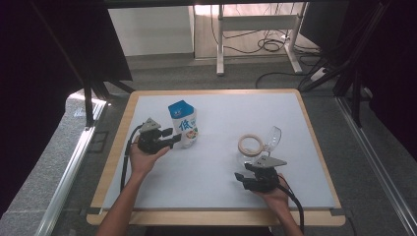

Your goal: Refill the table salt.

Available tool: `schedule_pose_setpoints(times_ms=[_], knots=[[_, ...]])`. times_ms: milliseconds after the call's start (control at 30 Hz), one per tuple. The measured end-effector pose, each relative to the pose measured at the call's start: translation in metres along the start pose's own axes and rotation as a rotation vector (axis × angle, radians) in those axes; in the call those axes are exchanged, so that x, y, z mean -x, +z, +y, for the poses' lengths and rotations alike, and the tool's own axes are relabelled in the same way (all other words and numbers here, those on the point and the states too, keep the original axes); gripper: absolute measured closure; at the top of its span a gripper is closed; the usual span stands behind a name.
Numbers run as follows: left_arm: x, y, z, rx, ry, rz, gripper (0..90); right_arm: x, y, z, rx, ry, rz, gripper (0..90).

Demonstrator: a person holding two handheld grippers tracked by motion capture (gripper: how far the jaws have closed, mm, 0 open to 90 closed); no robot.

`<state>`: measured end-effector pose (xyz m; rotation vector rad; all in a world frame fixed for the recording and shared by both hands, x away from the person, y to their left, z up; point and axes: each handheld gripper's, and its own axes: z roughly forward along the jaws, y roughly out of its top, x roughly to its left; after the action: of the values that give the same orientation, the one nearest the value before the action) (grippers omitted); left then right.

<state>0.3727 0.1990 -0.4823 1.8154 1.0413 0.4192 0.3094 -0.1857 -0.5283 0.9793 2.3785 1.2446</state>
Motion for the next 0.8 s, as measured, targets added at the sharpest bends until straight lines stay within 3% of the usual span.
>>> schedule_pose_setpoints(times_ms=[467, 667, 800], knots=[[-0.003, 0.019, 0.029, 0.029, 0.005, 0.007, 61.2, 0.000, 0.000, 0.000, -0.006, -0.002, 0.002, 44.0], [-0.006, 0.023, 0.033, 0.039, 0.010, 0.008, 65.1, -0.001, 0.001, 0.000, -0.009, -0.006, 0.004, 43.9], [-0.007, 0.023, 0.034, 0.052, 0.002, -0.002, 73.5, -0.001, 0.001, 0.000, -0.007, -0.005, 0.004, 43.9]])
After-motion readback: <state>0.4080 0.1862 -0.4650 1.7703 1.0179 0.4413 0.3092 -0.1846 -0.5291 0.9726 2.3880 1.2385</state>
